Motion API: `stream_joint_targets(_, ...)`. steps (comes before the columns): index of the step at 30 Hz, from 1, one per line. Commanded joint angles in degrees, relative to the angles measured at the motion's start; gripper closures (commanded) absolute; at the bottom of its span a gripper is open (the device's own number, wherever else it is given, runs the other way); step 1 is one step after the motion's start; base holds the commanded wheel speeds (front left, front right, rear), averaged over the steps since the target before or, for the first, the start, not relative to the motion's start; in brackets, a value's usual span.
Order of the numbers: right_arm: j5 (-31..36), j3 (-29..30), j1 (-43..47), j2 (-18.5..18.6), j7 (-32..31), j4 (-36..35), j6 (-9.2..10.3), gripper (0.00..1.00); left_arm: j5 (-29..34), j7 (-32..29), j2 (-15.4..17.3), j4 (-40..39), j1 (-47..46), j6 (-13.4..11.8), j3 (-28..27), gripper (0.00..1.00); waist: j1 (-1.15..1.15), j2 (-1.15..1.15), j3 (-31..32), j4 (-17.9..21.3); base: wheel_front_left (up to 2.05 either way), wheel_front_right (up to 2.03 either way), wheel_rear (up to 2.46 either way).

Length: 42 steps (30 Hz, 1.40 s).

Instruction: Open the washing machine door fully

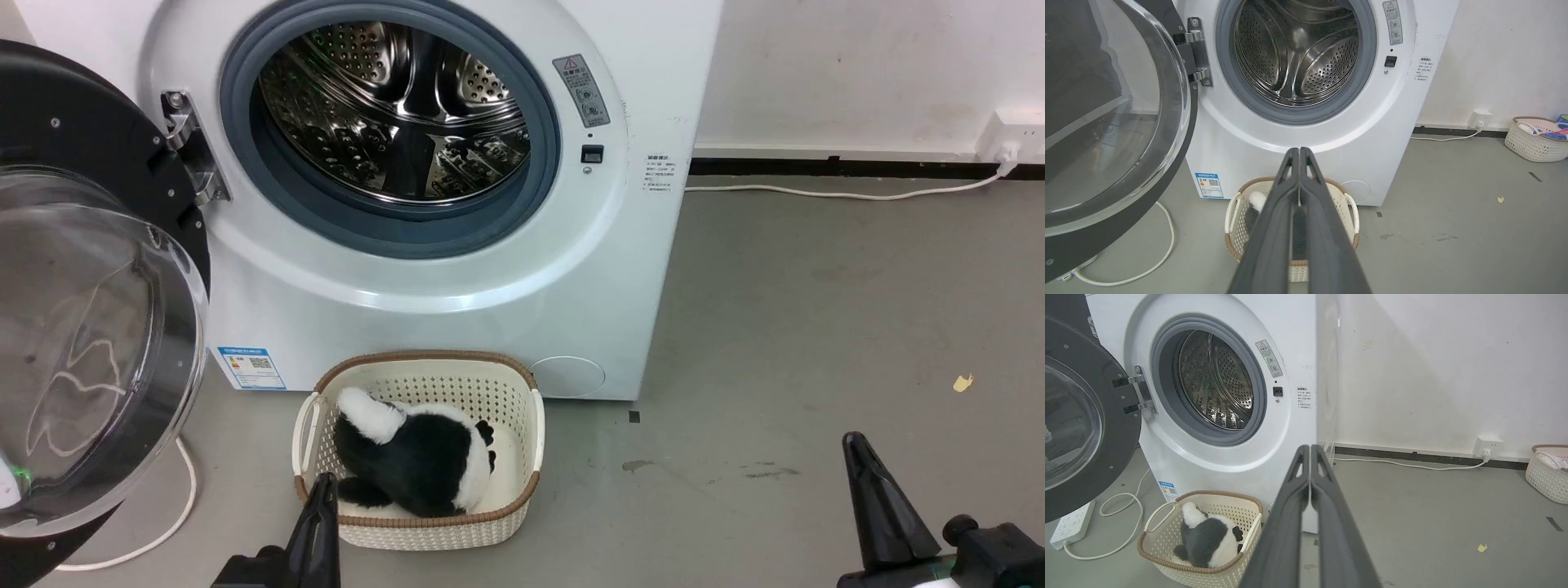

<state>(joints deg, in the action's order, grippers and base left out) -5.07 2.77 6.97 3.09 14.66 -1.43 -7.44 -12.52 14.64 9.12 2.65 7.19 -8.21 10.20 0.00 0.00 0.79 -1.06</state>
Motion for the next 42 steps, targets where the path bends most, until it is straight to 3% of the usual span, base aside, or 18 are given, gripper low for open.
stream_joint_targets(1, 0.10, -0.08, -0.16, -0.01, -0.32, 0.03, 0.00, 1.00, 0.29, -0.32, -0.15, -0.05, -0.17, 0.18, -0.26, 1.00, 0.00, 0.00, -0.02, 0.02, 0.00, 0.00, 0.00)
stream_joint_targets(42, 1.77, -0.98, -2.45, -0.08, -5.14, 0.50, -0.02, 1.00, 4.40, -5.13, -2.19, -0.92, -2.53, 2.88, -3.60, 1.00, 0.00, 0.00, -0.28, 0.37, 0.00, 0.00, 0.00)
